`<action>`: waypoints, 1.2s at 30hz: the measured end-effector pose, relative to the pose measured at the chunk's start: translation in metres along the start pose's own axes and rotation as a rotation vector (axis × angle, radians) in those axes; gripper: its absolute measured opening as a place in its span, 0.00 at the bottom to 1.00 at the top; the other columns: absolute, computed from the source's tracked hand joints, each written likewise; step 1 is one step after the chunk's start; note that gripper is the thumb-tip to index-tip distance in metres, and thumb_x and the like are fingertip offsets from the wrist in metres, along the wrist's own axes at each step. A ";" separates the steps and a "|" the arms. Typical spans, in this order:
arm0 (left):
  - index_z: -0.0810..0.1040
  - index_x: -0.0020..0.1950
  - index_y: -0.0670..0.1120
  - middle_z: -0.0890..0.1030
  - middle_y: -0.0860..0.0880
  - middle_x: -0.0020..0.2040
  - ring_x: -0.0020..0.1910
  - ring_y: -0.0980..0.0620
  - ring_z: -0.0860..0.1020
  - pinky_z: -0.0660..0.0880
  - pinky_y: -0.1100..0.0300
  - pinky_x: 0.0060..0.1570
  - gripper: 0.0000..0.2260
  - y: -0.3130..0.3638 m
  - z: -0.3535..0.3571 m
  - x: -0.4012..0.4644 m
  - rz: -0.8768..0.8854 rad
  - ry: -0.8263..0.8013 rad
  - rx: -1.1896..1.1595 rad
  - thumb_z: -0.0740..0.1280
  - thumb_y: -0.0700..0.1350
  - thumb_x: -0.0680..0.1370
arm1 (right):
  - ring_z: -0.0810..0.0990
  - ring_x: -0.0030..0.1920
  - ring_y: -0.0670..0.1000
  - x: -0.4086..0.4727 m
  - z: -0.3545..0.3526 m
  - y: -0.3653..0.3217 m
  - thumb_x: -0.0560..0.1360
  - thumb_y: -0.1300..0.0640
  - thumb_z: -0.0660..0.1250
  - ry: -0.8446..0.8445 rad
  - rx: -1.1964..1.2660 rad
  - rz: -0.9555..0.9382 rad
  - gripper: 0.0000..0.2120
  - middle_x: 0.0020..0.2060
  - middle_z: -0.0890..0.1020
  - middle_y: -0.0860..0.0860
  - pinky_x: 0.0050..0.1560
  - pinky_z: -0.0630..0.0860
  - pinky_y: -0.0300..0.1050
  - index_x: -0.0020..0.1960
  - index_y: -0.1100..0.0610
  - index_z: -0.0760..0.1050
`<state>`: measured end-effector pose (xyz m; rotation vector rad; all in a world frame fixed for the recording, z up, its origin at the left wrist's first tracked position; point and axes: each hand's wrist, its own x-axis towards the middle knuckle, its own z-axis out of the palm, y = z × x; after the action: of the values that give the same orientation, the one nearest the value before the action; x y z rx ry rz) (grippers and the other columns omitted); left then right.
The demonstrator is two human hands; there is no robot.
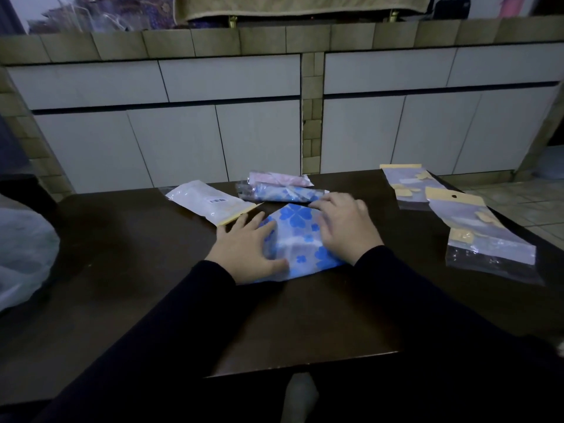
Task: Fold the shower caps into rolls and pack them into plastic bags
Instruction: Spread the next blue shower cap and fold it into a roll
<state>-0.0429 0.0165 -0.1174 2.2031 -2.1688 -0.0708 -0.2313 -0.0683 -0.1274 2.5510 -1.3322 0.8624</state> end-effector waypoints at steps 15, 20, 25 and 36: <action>0.45 0.78 0.55 0.45 0.54 0.79 0.78 0.51 0.46 0.45 0.49 0.74 0.36 -0.001 0.018 -0.012 -0.101 -0.097 -0.099 0.47 0.71 0.75 | 0.44 0.77 0.47 -0.014 0.006 0.001 0.81 0.38 0.43 -0.684 -0.039 0.077 0.30 0.78 0.46 0.45 0.74 0.41 0.58 0.78 0.50 0.44; 0.44 0.78 0.55 0.44 0.54 0.79 0.78 0.51 0.46 0.45 0.49 0.74 0.35 -0.007 0.017 -0.018 -0.107 -0.112 -0.082 0.47 0.70 0.76 | 0.44 0.77 0.49 -0.018 0.001 0.007 0.79 0.35 0.44 -0.695 -0.061 0.184 0.32 0.78 0.46 0.45 0.73 0.42 0.63 0.78 0.47 0.43; 0.45 0.79 0.53 0.46 0.51 0.79 0.77 0.48 0.49 0.50 0.46 0.73 0.37 0.003 0.009 -0.027 -0.141 -0.186 -0.032 0.46 0.71 0.75 | 0.43 0.77 0.49 -0.017 -0.004 0.011 0.77 0.32 0.45 -0.745 -0.036 0.139 0.35 0.78 0.44 0.46 0.71 0.39 0.67 0.78 0.46 0.42; 0.80 0.52 0.51 0.80 0.52 0.50 0.50 0.52 0.76 0.68 0.60 0.40 0.23 0.021 -0.027 -0.025 -0.027 0.286 0.064 0.53 0.65 0.78 | 0.70 0.65 0.52 -0.017 -0.010 -0.008 0.81 0.47 0.54 -0.306 0.088 0.198 0.18 0.67 0.72 0.50 0.65 0.64 0.55 0.64 0.50 0.75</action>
<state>-0.0628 0.0411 -0.0893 2.1210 -2.0126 0.2983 -0.2366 -0.0475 -0.1269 2.7392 -1.6910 0.5855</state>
